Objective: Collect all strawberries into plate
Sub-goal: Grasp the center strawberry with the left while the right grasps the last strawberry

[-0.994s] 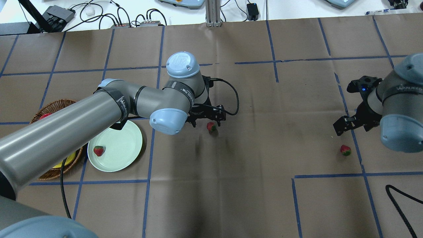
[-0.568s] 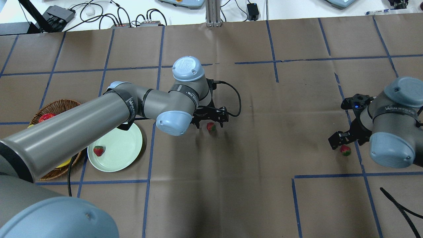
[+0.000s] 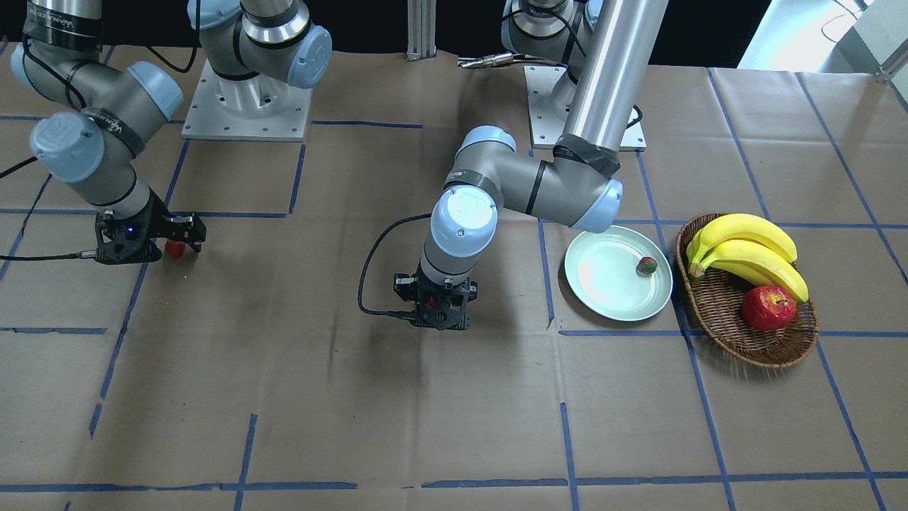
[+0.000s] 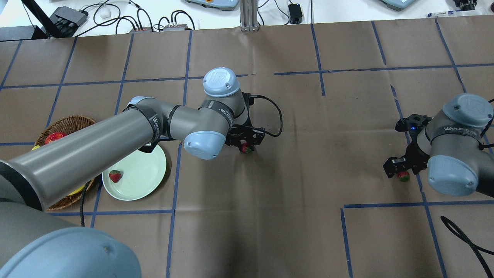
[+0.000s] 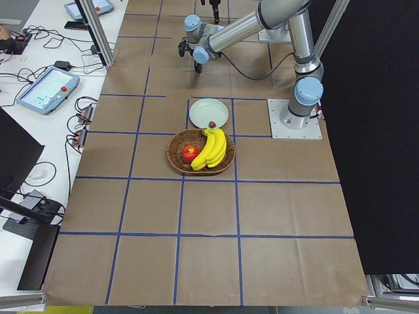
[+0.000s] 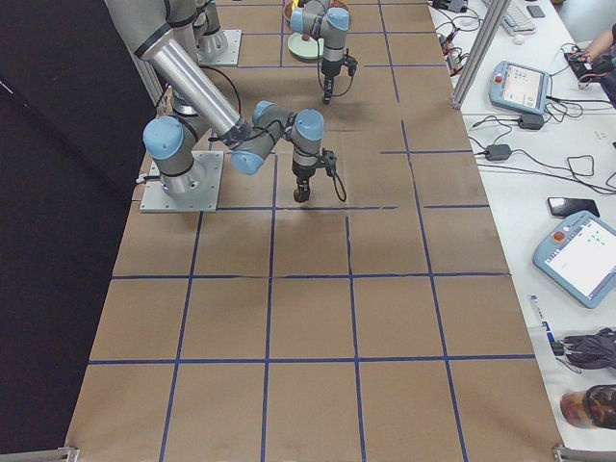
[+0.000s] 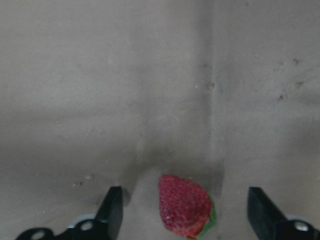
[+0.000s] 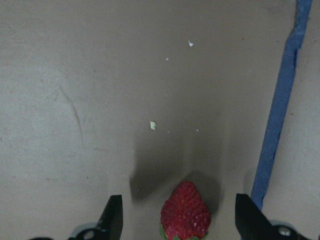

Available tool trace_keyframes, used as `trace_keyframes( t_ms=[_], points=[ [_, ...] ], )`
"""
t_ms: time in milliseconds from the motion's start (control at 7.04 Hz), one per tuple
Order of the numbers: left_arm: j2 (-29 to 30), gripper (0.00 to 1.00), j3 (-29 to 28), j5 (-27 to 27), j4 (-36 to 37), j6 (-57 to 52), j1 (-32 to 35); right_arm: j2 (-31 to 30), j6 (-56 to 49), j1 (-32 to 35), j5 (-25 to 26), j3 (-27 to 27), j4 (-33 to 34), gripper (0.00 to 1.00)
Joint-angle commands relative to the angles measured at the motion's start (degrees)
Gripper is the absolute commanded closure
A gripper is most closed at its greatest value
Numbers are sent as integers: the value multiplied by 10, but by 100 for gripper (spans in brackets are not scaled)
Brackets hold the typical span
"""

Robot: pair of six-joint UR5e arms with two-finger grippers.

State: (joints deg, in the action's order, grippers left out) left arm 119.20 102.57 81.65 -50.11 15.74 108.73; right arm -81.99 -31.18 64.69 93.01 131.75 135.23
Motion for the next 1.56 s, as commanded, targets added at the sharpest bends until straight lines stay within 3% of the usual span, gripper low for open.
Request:
trace_keyframes(
  t_ms=[0,142,284,426,710,994,1136,1278,1420],
  points=[
    [-18,100,3,3,-1,-15,-5,7,2,0,10,1,-4,38],
    [-55,100,16,46,-14,-76,-31,7,3,0,26,-1,-5,66],
    [-98,100,44,78,-45,-105,-69,3,5,0,26,-4,-14,86],
    [-141,100,87,111,-46,-198,-119,1,5,0,26,-5,-17,96],
    [-209,99,180,124,-35,-355,-245,-23,6,0,26,-10,-21,98],
    [-202,98,205,123,-15,-444,-321,-78,50,10,16,-104,-169,98],
    [-200,76,209,124,-9,-454,-334,-77,76,39,-22,-152,-219,98],
    [-201,10,226,122,-6,-448,-335,-68,146,94,-24,-174,-232,98],
    [-200,7,229,123,9,-450,-335,-55,202,148,-26,-183,-229,98]
  ],
)
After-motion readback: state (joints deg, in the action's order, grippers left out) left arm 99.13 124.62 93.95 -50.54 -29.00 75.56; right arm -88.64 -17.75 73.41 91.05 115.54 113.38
